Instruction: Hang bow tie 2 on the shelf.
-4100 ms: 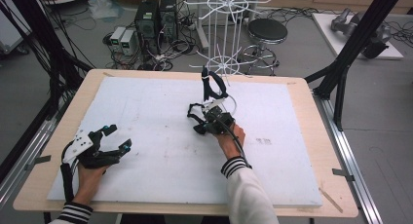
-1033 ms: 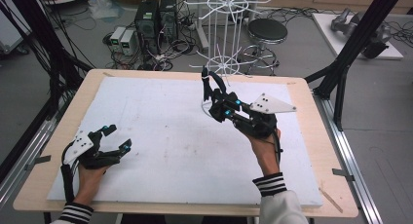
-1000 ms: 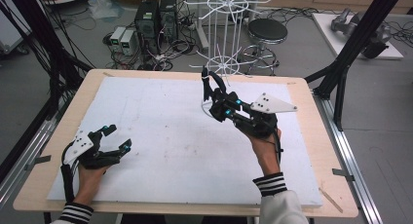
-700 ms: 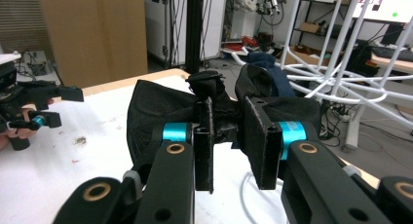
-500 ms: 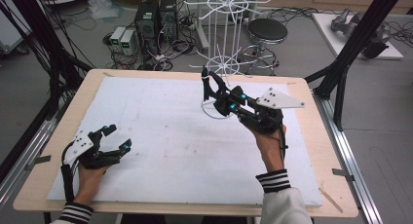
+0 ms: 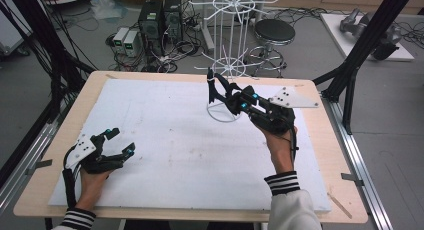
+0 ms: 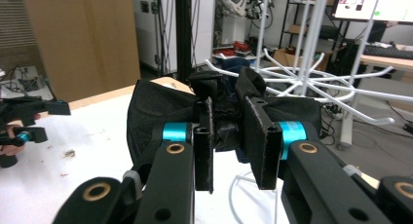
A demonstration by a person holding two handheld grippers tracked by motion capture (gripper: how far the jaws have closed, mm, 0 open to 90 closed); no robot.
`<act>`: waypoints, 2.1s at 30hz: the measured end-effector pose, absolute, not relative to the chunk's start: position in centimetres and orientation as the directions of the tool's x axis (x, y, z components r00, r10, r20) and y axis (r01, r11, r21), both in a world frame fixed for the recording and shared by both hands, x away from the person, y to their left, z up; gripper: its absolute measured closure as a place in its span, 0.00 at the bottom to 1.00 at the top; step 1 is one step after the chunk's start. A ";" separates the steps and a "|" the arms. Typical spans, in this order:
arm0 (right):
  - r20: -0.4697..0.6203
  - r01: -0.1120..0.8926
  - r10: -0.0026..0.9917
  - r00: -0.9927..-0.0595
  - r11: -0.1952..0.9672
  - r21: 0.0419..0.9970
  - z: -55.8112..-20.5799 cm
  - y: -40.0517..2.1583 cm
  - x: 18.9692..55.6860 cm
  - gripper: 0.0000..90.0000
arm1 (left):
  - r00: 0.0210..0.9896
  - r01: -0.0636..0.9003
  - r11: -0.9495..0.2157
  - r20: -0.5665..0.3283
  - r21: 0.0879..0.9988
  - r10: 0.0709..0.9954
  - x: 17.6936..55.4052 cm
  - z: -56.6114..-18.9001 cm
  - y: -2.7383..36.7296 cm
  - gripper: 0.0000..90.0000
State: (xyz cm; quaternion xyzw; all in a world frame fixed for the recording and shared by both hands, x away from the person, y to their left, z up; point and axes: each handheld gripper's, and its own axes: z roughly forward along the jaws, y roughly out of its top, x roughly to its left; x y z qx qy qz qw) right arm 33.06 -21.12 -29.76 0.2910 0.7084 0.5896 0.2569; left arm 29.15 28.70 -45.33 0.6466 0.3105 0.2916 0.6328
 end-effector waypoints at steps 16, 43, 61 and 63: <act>0.036 0.141 0.736 -0.677 0.081 0.987 -30.2 -21.9 34.2 0.84 | 0.638 0.033 -0.008 -0.015 0.999 0.770 29.1 -45.3 28.7 0.19; 0.090 0.223 0.783 -0.615 0.063 0.973 -31.4 -22.3 36.1 0.84 | 0.638 0.032 -0.006 -0.015 0.999 0.770 29.1 -45.3 28.7 0.19; 0.008 0.273 0.820 -0.573 0.182 0.944 -32.6 -21.3 37.8 0.83 | 0.637 0.027 -0.004 -0.014 1.000 0.770 29.1 -45.3 28.7 0.19; 0.000 0.277 0.822 -0.569 0.191 0.942 -32.7 -21.2 37.9 0.83 | 0.636 0.025 -0.004 -0.013 1.000 0.771 29.1 -45.4 28.7 0.19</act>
